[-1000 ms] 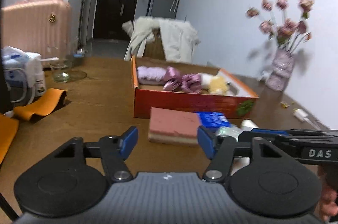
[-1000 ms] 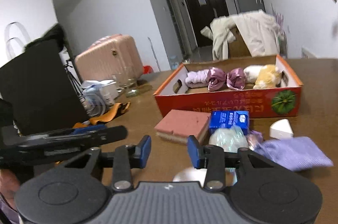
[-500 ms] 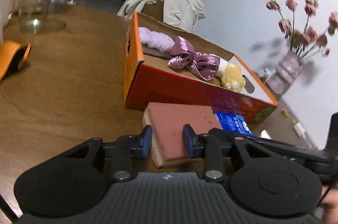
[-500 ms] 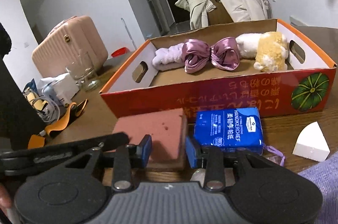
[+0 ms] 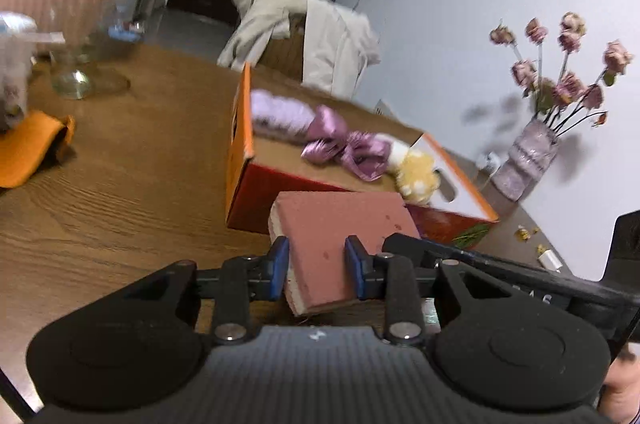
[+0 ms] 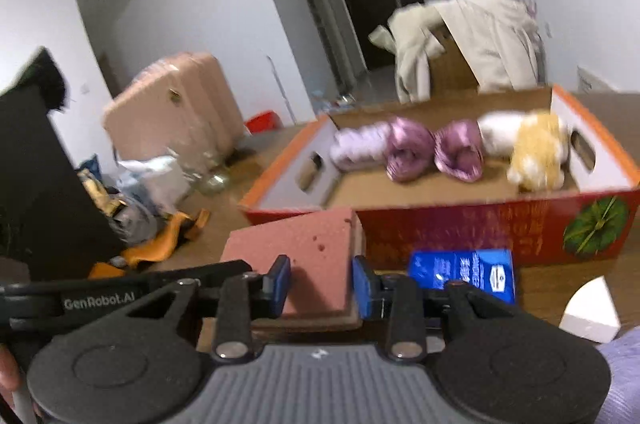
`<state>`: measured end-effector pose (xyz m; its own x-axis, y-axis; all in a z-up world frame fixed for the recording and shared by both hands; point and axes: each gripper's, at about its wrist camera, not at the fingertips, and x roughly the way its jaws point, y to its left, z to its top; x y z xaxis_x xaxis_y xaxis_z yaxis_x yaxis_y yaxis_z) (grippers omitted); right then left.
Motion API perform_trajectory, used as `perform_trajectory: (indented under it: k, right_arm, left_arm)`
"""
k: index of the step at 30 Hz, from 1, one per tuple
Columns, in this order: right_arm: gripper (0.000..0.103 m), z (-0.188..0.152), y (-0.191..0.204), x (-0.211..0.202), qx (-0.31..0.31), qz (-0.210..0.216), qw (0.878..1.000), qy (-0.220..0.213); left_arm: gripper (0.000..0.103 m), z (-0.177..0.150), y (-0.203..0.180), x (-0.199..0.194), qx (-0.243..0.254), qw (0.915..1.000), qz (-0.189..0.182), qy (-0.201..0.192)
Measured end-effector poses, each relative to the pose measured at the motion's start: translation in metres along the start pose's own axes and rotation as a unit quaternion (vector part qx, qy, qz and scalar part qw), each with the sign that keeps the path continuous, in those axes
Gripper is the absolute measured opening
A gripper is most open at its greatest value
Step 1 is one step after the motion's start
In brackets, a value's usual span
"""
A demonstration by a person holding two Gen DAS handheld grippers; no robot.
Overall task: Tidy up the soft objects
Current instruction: 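Carry the pink sponge over the box and lower it inside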
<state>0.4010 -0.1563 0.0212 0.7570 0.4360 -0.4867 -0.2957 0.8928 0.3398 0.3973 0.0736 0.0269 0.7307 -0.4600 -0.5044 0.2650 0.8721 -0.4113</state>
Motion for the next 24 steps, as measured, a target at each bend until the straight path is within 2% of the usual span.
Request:
perform_trajectory:
  k: [5, 12, 18, 24]
  right_arm:
    - [0.033, -0.012, 0.031, -0.062, -0.023, 0.008, 0.999, -0.031]
    - [0.033, -0.033, 0.048, -0.139, -0.036, 0.006, 0.998, -0.058]
    - [0.033, -0.038, 0.043, -0.169, -0.027, 0.008, 0.997, -0.077]
    - [0.033, -0.028, 0.032, -0.163, -0.01, 0.011, 0.996, -0.084]
  left_arm:
    - [0.03, -0.021, -0.036, -0.065, 0.012, 0.999, 0.01, -0.042]
    - [0.03, -0.051, -0.081, -0.121, 0.032, 0.9967, 0.008, -0.074]
    - [0.03, -0.057, -0.103, -0.135, 0.046, 0.9952, 0.003, -0.086]
    - [0.031, -0.043, -0.104, -0.121, 0.049, 0.9951, -0.002, -0.086]
